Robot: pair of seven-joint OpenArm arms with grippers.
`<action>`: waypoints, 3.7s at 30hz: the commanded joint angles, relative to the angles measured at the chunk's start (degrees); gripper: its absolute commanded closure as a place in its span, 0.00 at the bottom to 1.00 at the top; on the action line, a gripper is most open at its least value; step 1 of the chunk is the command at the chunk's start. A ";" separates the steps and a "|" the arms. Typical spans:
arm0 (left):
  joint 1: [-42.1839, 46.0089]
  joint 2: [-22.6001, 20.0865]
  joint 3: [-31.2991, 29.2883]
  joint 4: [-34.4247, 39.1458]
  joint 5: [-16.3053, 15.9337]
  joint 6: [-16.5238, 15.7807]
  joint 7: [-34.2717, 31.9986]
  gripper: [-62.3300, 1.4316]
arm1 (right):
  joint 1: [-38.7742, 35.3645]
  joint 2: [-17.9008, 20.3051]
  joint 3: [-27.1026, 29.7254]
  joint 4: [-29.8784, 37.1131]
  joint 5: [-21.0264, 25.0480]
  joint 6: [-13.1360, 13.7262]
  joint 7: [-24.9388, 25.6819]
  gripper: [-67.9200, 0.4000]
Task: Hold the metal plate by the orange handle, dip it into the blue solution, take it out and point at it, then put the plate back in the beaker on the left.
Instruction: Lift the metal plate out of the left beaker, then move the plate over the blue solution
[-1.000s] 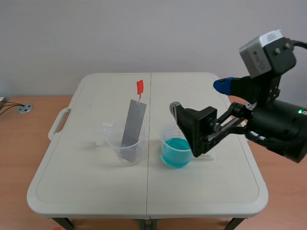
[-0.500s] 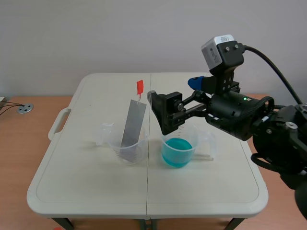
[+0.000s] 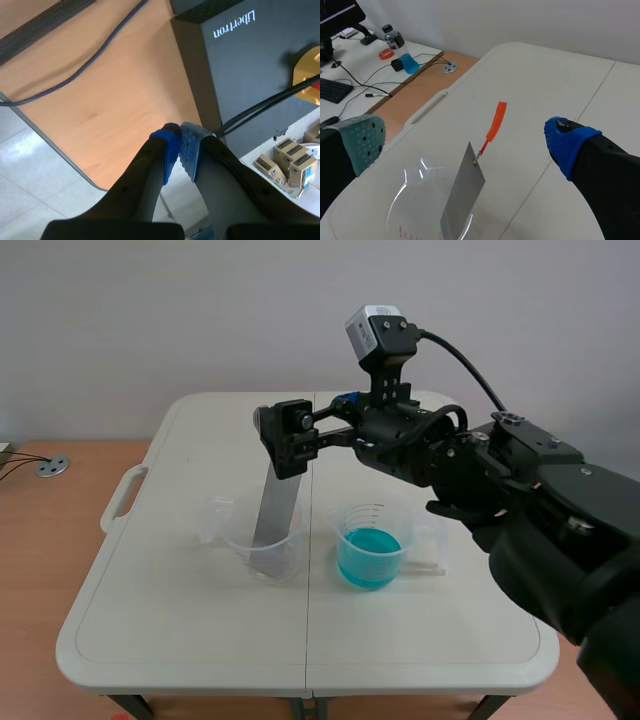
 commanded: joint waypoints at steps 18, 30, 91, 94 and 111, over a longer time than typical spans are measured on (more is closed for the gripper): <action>0.63 0.11 0.02 0.26 -0.02 -0.15 0.24 0.94 | 12.37 -7.48 -1.70 -15.13 4.57 0.09 -3.56 0.02; 0.63 0.11 0.02 0.26 -0.02 -0.17 0.24 0.94 | 12.72 -8.59 -2.08 -17.05 7.52 0.07 -6.86 0.02; 0.63 0.13 0.07 0.28 -1.33 -0.20 0.22 0.94 | 7.34 -5.92 -2.05 -5.03 -3.67 10.75 -2.78 0.98; 0.63 0.13 0.07 0.28 -1.33 -0.20 0.22 0.94 | 6.10 -4.85 -2.05 -2.08 -4.44 10.75 -2.23 0.98; 0.63 0.15 0.07 0.28 -1.33 -0.20 0.00 0.94 | 1.92 1.01 -1.97 16.04 -7.19 10.32 -2.05 0.98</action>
